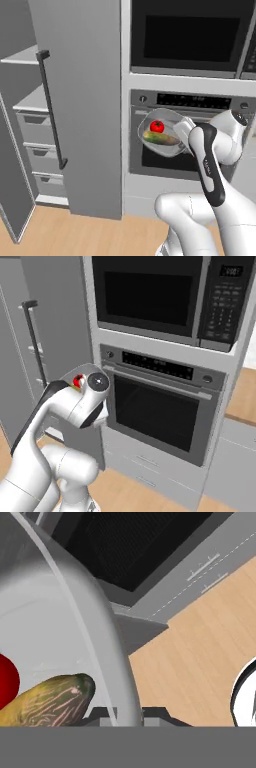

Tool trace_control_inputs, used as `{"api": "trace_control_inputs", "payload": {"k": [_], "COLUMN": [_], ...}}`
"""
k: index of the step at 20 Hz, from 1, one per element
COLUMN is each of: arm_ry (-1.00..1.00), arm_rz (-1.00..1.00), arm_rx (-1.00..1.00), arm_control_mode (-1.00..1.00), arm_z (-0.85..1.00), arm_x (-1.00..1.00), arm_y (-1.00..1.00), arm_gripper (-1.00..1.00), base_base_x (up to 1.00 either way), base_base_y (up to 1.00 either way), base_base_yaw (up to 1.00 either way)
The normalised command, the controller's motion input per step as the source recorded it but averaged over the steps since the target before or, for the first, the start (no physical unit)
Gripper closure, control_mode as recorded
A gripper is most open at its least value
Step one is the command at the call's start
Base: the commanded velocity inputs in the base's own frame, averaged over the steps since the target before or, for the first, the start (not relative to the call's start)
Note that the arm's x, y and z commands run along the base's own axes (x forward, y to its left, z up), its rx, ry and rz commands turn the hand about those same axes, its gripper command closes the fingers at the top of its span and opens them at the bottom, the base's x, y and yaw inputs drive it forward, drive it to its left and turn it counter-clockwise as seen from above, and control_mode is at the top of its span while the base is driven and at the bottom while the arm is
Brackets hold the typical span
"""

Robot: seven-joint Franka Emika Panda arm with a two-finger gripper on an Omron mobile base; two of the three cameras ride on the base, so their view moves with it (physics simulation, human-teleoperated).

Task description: Take the meat container that has the steak and place it on the second highest rack of the freezer. Then take the vegetable container that has the tomato and cucumber and place it on the highest rack of the freezer.

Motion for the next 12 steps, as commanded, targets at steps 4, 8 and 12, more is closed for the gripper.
{"api": "trace_control_inputs", "payload": {"k": [4,8,12], "arm_ry": [0.0,0.0,0.0], "arm_rz": [0.0,0.0,0.0], "arm_rx": [0.0,0.0,0.0], "arm_control_mode": [1.0,1.0,1.0], "arm_z": [0.0,0.0,0.0], "arm_x": [0.0,0.0,0.0], "arm_y": [0.0,0.0,0.0], "arm_gripper": [1.0,1.0,1.0], "base_base_x": [0.77,0.81,0.71], "base_base_y": [1.0,1.0,1.0], "base_base_yaw": [0.0,0.0,0.0]}}
